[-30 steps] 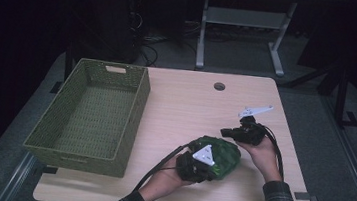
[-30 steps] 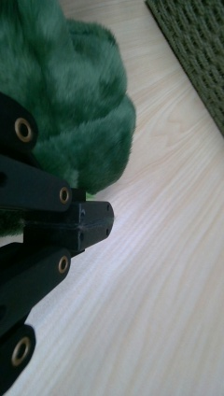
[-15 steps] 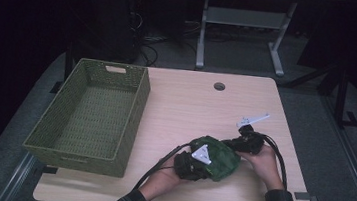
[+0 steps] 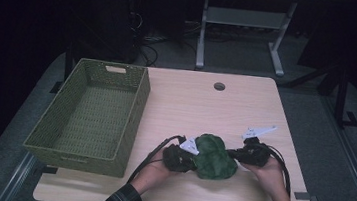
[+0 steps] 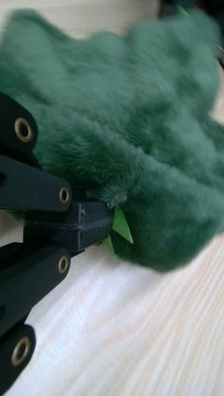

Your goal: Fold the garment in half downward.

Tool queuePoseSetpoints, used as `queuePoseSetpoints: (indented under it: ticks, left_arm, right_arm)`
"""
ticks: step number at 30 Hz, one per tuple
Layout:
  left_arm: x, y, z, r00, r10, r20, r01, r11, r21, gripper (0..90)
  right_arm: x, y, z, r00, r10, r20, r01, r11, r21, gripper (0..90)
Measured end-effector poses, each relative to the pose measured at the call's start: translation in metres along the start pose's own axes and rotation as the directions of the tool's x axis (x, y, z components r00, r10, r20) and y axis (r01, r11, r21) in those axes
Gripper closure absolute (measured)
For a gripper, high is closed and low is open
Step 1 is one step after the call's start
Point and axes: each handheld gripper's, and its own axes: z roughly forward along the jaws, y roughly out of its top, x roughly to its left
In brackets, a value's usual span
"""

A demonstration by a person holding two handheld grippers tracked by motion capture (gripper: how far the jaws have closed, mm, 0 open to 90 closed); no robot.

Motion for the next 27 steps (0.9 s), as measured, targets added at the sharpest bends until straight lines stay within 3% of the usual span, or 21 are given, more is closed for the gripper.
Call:
queuePoseSetpoints:
  ticks: [8, 12, 15, 17, 19, 22, 25, 27]
  left_arm:
    - [0.014, -0.005, -0.007, 0.9988, -0.021, -0.044, 0.021, 0.9998, 0.003, 89.7]
    - [0.015, -0.007, -0.008, 0.9988, -0.013, -0.047, 0.014, 0.9998, 0.015, 88.4]
    - [0.016, -0.008, -0.015, 0.9984, -0.017, -0.054, 0.018, 0.9997, 0.016, 80.0]
    - [0.015, -0.007, -0.018, 0.9983, -0.009, -0.057, 0.01, 0.9998, 0.015, 69.6]
    - [0.014, -0.006, -0.023, 0.998, 0.0, -0.063, 0.001, 0.9998, 0.02, 59.4]
    - [0.012, -0.005, -0.028, 0.9976, 0.003, -0.069, -0.003, 1.0, 0.001, 48.0]
    - [0.012, -0.003, -0.031, 0.9979, 0.004, -0.064, -0.005, 0.9999, -0.014, 38.8]
    - [0.013, -0.003, -0.033, 0.9985, 0.004, -0.054, -0.005, 0.9997, -0.022, 34.8]
  right_arm:
    - [0.018, -0.011, -0.002, 0.9999, -0.015, 0.007, 0.015, 1.0, -0.005, 89.9]
    - [0.021, -0.014, -0.007, 0.9986, -0.021, 0.048, 0.023, 0.999, -0.039, 88.7]
    - [0.017, -0.019, -0.013, 0.9951, 0.003, 0.099, 0.004, 0.997, -0.076, 78.6]
    - [0.015, -0.023, -0.017, 0.9893, 0.043, 0.139, -0.031, 0.996, -0.089, 66.9]
    - [0.013, -0.028, -0.021, 0.9822, 0.046, 0.182, -0.028, 0.994, -0.102, 55.2]
    - [0.011, -0.032, -0.023, 0.9632, 0.051, 0.264, -0.026, 0.995, -0.098, 43.3]
    - [0.009, -0.037, -0.028, 0.9544, 0.095, 0.283, -0.064, 0.991, -0.119, 33.5]
    - [0.006, -0.041, -0.031, 0.944, 0.137, 0.3, -0.102, 0.986, -0.13, 25.2]
